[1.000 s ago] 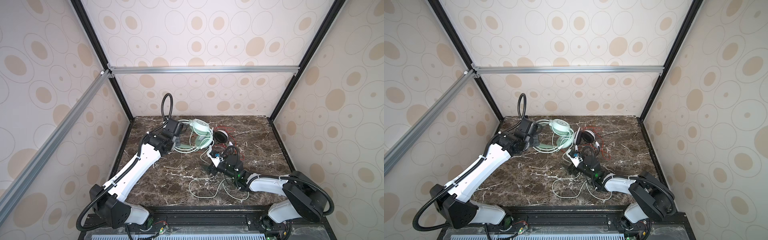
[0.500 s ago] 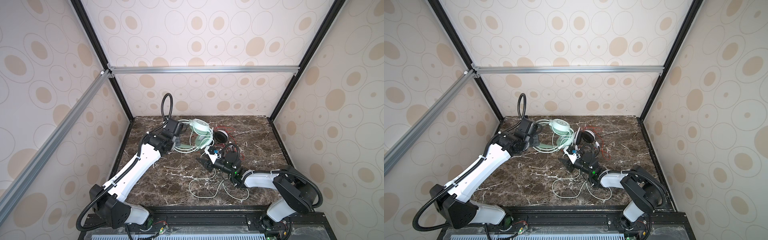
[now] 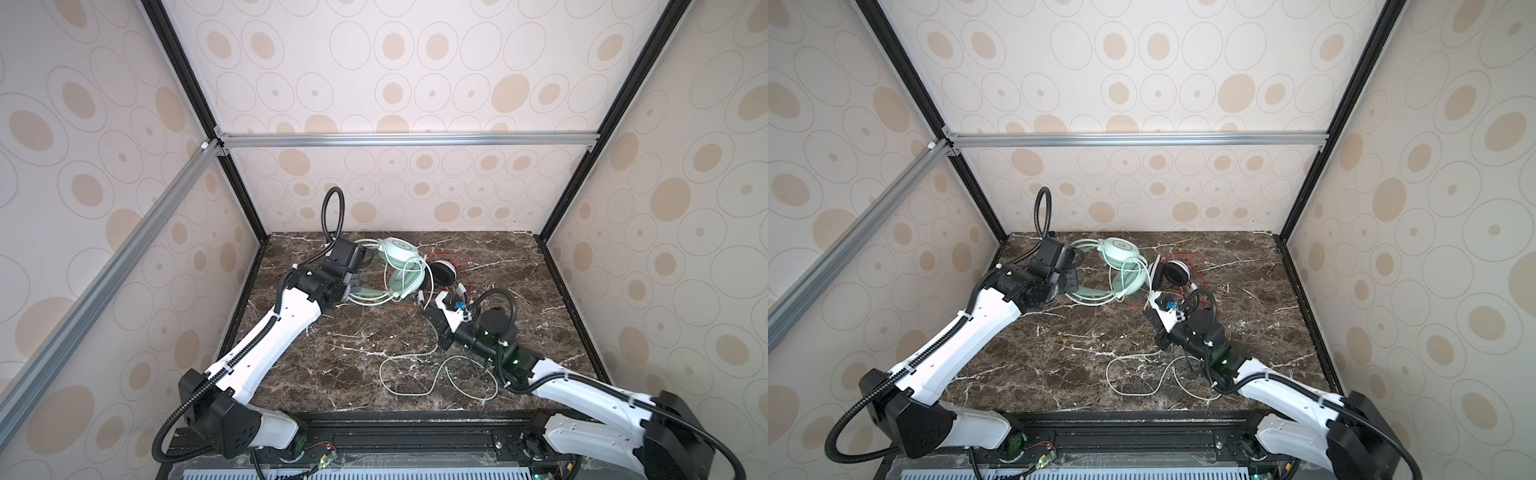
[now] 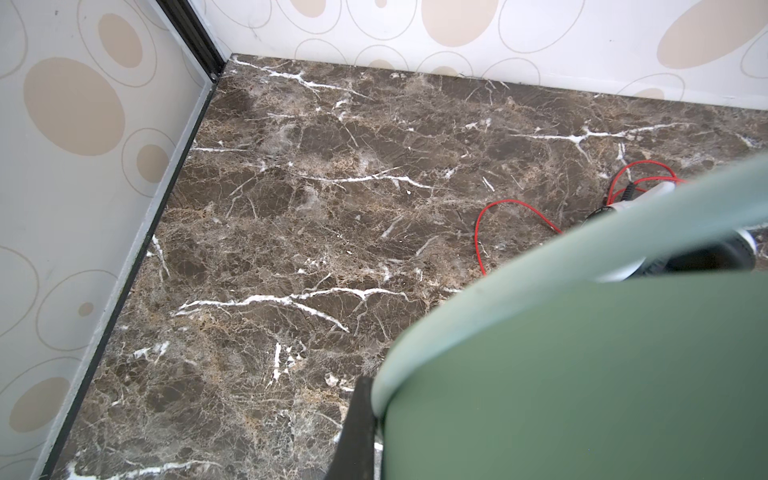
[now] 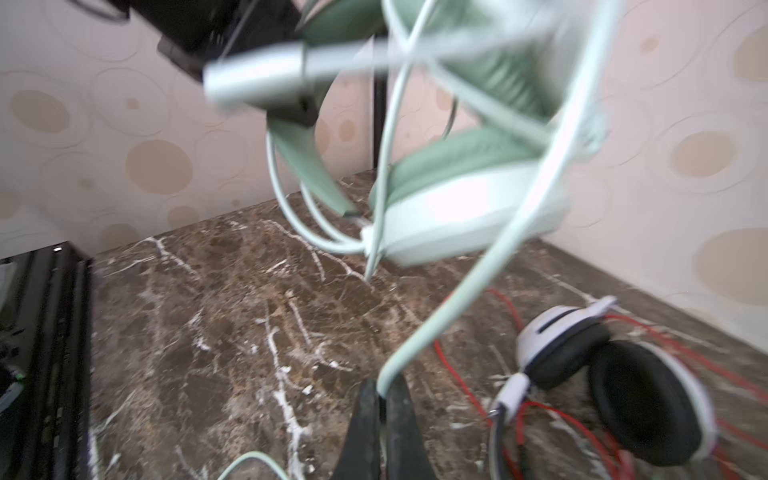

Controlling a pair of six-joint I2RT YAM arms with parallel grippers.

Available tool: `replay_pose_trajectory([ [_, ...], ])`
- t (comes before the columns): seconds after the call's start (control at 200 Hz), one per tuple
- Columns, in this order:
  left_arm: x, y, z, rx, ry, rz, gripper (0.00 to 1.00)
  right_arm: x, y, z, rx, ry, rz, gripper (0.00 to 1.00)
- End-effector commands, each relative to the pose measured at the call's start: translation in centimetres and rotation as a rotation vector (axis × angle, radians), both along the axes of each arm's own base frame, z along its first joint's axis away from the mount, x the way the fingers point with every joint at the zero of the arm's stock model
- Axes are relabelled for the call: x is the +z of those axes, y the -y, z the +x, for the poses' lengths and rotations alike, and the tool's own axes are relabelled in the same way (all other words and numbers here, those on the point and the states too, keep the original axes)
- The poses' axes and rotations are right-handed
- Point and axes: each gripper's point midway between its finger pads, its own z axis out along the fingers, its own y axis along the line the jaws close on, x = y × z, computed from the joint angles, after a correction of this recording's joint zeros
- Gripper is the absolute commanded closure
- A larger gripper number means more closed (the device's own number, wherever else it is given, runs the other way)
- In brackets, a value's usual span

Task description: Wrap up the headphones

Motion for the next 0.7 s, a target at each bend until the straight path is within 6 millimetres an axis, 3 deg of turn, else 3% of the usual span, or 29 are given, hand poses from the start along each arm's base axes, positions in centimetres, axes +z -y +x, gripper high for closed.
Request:
replay_pose_trajectory([
  [0.0, 1.1, 0.2, 0.5, 0.003, 0.076, -0.055, 1.0, -0.2, 3.8, 0.7, -0.155, 0.002, -0.3, 1.0],
  [0.18, -1.6, 0.4, 0.4, -0.005, 0.026, -0.016, 1.0, 4.5, 4.2, 1.2, -0.187, 0.104, -0.501, 1.0],
  [0.435, -2.9, 1.9, 0.0, -0.084, -0.008, -0.016, 1.0, 9.3, 1.0, 1.8, -0.168, 0.286, -0.604, 1.0],
  [0.695, -4.5, 2.1, -0.8, -0.111, -0.039, -0.025, 1.0, 15.0, -1.5, 1.5, -0.15, 0.426, -0.546, 1.0],
])
